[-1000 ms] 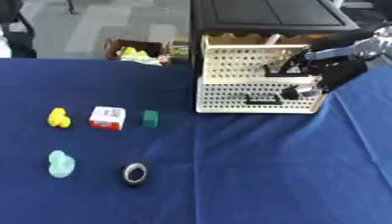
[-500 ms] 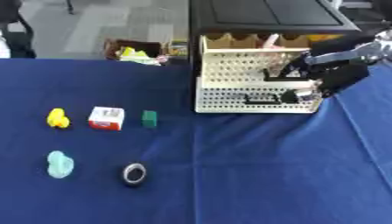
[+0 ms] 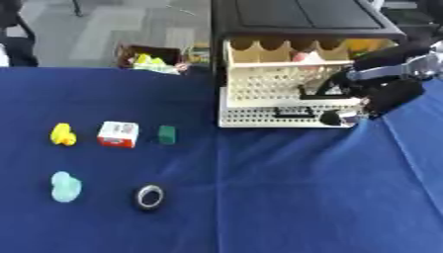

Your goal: Pick up objects from table and place into drawer.

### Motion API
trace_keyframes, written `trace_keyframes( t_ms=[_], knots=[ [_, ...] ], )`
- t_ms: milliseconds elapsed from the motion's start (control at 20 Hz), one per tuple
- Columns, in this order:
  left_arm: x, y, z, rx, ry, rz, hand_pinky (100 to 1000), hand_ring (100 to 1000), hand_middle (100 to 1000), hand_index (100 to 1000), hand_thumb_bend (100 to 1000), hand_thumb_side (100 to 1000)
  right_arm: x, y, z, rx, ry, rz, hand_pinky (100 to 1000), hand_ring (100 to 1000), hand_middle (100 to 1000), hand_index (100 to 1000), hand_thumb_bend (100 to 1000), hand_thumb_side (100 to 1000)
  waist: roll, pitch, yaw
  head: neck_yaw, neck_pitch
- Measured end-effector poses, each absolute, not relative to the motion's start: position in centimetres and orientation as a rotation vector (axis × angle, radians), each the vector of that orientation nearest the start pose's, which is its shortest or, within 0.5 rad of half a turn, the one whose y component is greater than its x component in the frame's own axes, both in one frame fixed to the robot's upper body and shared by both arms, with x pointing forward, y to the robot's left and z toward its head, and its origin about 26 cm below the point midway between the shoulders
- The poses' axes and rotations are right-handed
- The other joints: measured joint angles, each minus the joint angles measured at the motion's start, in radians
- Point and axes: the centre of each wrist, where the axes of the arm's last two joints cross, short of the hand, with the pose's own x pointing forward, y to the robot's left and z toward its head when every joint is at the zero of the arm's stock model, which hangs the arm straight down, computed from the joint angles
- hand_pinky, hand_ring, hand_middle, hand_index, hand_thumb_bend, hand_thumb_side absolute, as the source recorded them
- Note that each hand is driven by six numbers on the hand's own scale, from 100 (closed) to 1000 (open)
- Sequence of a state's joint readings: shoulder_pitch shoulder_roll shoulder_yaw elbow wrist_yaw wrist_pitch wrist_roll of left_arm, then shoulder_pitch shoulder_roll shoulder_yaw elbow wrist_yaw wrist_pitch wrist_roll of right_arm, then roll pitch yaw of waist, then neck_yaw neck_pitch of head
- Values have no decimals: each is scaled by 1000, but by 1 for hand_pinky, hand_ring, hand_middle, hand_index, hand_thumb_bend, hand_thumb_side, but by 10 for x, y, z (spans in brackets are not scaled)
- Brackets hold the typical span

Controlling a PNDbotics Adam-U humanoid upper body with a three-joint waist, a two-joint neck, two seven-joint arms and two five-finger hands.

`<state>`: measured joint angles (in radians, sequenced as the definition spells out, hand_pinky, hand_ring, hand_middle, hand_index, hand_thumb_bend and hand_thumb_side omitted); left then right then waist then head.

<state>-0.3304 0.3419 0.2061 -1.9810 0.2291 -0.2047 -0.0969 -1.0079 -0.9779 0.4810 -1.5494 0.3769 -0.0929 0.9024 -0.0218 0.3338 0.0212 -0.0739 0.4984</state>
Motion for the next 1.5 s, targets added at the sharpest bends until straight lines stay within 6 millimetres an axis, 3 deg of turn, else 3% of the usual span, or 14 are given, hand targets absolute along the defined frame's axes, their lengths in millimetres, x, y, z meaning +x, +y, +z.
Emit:
trace_keyframes(
  t_ms=[1500],
  knots=[
    [300,311,223,48,-2528,-242,457,464,564,818,100,884,354,-265,347,-706,-1164,2092,157,210,179,880,344,994,0,1,-5,0,0]
  ],
)
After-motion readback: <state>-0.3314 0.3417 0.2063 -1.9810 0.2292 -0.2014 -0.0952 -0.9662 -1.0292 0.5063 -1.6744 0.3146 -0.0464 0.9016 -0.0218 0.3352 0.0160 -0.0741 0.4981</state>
